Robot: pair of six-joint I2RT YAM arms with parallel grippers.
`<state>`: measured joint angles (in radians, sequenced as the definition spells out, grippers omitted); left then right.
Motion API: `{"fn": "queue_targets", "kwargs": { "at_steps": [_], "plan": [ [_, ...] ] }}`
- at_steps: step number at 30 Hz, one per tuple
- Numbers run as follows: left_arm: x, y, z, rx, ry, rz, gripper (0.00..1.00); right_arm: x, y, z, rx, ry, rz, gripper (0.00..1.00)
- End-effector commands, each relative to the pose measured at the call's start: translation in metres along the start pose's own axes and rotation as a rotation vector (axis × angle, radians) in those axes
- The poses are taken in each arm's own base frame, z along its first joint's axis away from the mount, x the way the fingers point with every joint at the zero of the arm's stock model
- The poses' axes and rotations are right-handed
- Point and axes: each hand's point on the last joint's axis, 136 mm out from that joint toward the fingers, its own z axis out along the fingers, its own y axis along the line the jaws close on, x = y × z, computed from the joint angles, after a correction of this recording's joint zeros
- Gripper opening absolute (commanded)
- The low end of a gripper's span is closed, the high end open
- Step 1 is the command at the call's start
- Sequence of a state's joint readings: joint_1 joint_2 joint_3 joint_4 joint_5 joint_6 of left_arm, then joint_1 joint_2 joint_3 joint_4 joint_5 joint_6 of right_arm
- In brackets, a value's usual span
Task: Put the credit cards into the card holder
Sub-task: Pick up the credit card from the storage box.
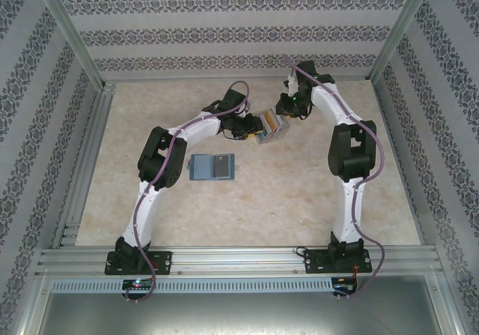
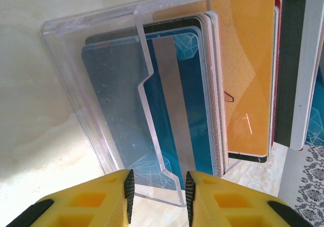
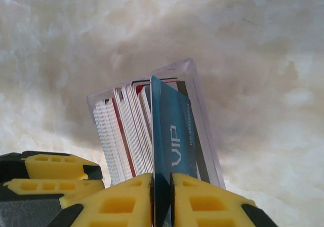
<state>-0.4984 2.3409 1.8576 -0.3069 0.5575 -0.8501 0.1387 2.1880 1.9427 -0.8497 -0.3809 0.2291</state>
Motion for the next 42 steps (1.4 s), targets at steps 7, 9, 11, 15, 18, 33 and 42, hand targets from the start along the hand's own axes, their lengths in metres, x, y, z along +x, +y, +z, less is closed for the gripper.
{"fn": "queue_targets", "kwargs": {
  "at_steps": [7,9,11,15,18,33,42],
  "plan": [
    [0.009,-0.016,-0.013,0.008,0.009,0.030,0.35,-0.004,0.005,-0.039,0.012,-0.061,-0.016,0.14],
    [0.011,-0.016,-0.014,0.007,0.012,0.034,0.35,-0.004,0.004,-0.043,0.019,-0.068,-0.019,0.14],
    [0.012,-0.017,-0.016,0.016,0.014,0.036,0.35,-0.003,0.004,-0.047,0.025,-0.079,-0.022,0.13],
    [0.015,-0.020,-0.022,0.028,0.003,0.049,0.35,0.000,0.004,-0.056,0.036,-0.103,-0.023,0.12],
    [0.016,-0.018,-0.027,0.025,0.000,0.059,0.35,0.004,0.005,-0.063,0.036,-0.119,-0.019,0.11],
    [0.030,-0.039,-0.059,0.135,-0.036,0.128,0.35,0.043,0.020,-0.096,-0.040,-0.201,0.015,0.10],
    [0.040,-0.062,-0.081,0.322,-0.059,0.150,0.35,0.079,0.040,-0.094,-0.234,-0.256,0.061,0.11]
  ]
}}
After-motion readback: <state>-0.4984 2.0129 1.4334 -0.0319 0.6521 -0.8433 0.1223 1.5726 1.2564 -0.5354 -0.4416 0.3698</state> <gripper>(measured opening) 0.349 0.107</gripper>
